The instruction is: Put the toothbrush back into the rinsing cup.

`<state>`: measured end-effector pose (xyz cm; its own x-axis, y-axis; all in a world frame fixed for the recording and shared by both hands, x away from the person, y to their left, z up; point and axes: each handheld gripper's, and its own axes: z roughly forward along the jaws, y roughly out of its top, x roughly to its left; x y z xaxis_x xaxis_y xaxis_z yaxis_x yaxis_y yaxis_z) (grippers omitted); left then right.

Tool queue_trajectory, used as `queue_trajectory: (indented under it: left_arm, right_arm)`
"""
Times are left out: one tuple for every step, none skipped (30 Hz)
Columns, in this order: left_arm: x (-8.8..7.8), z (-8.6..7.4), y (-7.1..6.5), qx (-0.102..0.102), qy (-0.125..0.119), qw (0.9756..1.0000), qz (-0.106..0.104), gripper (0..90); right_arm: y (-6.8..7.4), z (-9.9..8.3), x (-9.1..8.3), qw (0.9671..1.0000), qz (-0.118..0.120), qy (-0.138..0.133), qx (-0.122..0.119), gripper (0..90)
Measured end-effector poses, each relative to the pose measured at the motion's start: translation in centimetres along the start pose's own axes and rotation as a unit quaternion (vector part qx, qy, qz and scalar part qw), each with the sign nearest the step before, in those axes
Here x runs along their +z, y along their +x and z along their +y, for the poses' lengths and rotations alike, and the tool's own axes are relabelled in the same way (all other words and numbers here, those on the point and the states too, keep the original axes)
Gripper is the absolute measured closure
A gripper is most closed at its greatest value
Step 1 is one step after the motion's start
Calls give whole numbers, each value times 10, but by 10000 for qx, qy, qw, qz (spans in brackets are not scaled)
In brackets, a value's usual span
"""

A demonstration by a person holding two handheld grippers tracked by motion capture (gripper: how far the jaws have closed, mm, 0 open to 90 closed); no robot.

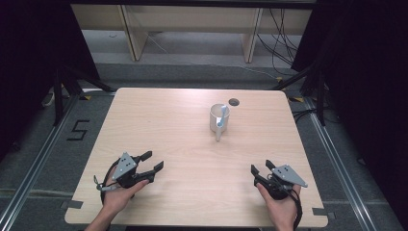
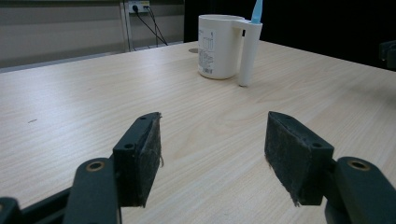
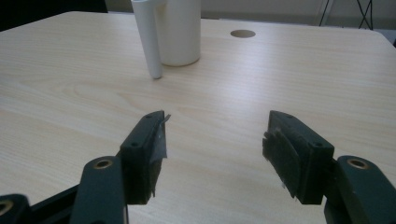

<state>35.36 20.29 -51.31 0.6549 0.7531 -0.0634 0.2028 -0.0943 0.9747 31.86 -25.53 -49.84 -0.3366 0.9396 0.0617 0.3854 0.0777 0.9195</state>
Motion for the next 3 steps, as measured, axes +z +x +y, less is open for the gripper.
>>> queue_trajectory:
  left_arm:
    - [0, 0, 0, 0, 0, 10000, 0, 359]
    - [0, 0, 1, -1, -11, 10000, 1, 358]
    - [0, 0, 1, -1, -11, 10000, 1, 358]
  right_arm:
    - [0, 0, 0, 10000, 0, 0, 0, 392]
    - [-1, -2, 1, 9999, 5, -80, -93, 395]
    - [-1, -2, 1, 9999, 5, -80, -93, 395]
